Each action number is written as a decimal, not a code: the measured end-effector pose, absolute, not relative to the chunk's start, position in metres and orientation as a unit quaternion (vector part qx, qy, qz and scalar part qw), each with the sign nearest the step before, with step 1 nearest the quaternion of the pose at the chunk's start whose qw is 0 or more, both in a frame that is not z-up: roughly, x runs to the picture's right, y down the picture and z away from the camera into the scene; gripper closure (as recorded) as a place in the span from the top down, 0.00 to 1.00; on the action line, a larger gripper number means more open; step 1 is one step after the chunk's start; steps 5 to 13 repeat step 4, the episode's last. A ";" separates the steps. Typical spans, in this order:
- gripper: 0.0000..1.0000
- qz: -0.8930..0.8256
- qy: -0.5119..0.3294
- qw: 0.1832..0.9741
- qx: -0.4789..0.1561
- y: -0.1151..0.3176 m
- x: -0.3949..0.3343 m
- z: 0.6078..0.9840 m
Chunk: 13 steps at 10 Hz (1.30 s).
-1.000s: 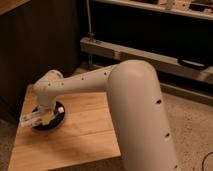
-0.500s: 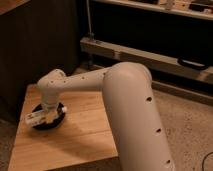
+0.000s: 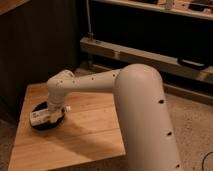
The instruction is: Place the bottle in the ceramic bowl
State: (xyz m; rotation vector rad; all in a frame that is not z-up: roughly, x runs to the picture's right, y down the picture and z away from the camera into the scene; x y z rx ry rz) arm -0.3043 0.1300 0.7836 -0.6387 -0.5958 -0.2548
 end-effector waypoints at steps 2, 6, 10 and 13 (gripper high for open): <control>0.80 -0.126 -0.284 0.898 -0.313 0.135 -0.302 0.786; 0.80 -0.127 -0.269 0.901 -0.316 0.139 -0.303 0.787; 0.80 -0.127 -0.269 0.901 -0.316 0.139 -0.303 0.787; 0.80 -0.127 -0.269 0.901 -0.316 0.139 -0.303 0.787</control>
